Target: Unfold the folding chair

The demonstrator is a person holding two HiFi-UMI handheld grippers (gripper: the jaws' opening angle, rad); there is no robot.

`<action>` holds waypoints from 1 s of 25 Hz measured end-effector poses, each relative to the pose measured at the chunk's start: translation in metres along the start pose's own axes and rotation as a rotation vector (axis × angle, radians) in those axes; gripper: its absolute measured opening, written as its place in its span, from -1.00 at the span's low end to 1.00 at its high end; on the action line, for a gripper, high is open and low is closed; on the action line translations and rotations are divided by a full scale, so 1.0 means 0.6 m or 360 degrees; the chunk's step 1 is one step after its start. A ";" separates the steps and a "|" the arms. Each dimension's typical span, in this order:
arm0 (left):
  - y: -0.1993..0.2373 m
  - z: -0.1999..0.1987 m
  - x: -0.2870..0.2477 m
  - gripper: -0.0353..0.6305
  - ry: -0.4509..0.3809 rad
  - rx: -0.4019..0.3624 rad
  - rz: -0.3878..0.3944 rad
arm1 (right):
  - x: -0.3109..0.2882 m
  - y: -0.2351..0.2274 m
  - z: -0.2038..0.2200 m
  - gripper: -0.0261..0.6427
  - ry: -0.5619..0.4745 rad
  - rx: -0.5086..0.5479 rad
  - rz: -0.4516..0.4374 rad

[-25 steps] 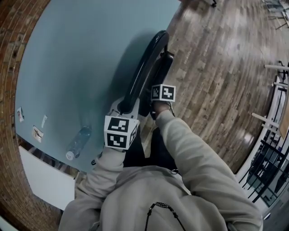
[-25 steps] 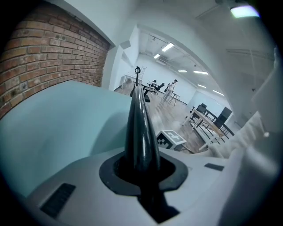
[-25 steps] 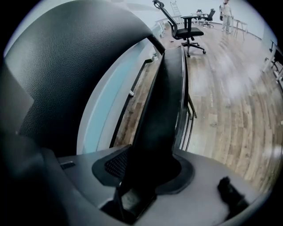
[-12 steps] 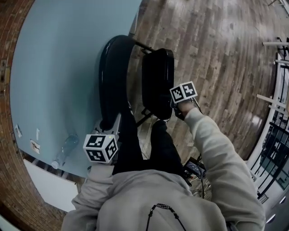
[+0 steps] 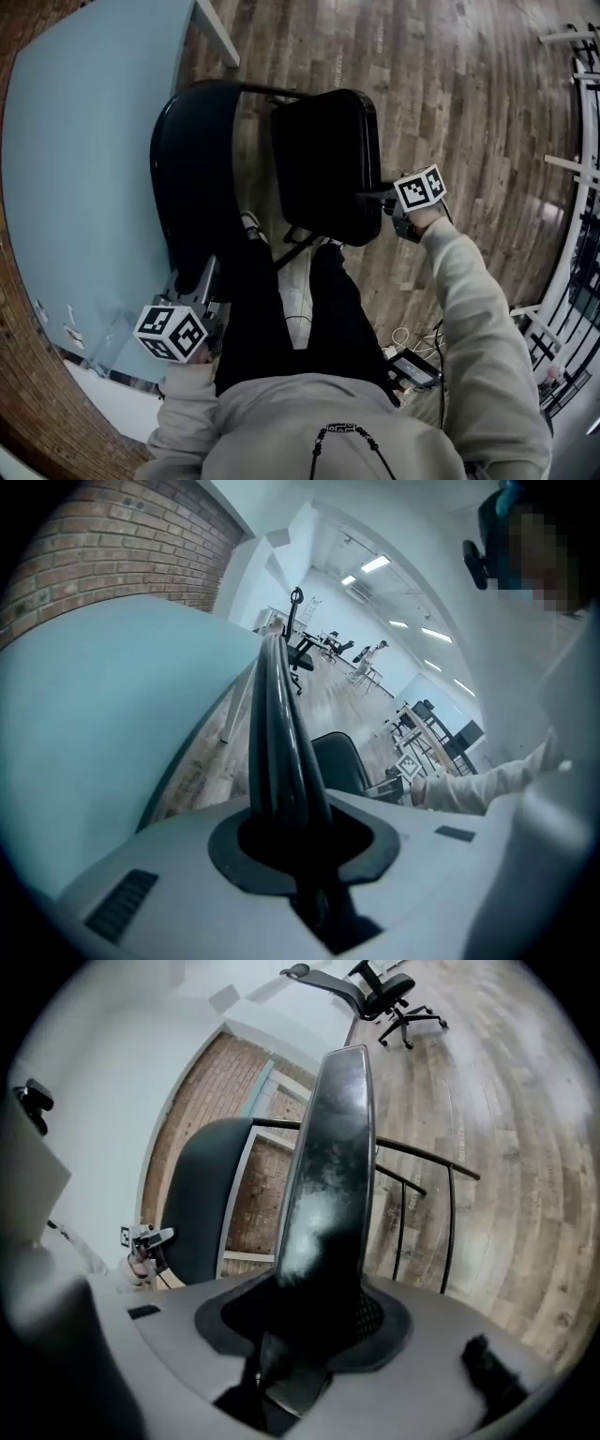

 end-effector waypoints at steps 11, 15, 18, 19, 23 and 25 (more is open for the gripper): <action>0.013 0.041 -0.139 -0.67 0.0031 0.0073 0.0217 | 0.124 -0.242 0.159 -0.42 -0.0260 -0.0079 -0.0501; -0.007 0.052 -0.188 -0.67 0.0073 0.0123 0.0241 | 0.155 -0.335 0.197 -0.42 -0.0422 -0.0100 -0.0624; -0.028 0.072 -0.212 -0.67 0.0108 0.0178 0.0181 | 0.166 -0.386 0.231 -0.42 -0.0519 -0.0130 -0.0734; -0.038 0.081 -0.224 -0.67 0.0120 0.0188 0.0174 | 0.172 -0.404 0.245 -0.42 -0.0537 -0.0140 -0.0750; -0.104 0.115 -0.280 -0.68 0.0172 0.0171 0.0221 | 0.208 -0.491 0.307 -0.36 -0.0535 -0.0224 -0.0698; -0.156 0.130 -0.307 -0.70 0.0219 0.0109 0.0247 | 0.221 -0.536 0.334 -0.32 -0.0499 -0.0287 -0.0620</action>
Point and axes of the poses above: the fingertips, and each gripper's own axes: x backward along the fingers, y to its left, z out of its underside, the point moved 3 cm from there along x, backward along the fingers, and after that the axes turned 10 degrees about x, right-handed, at the moved point
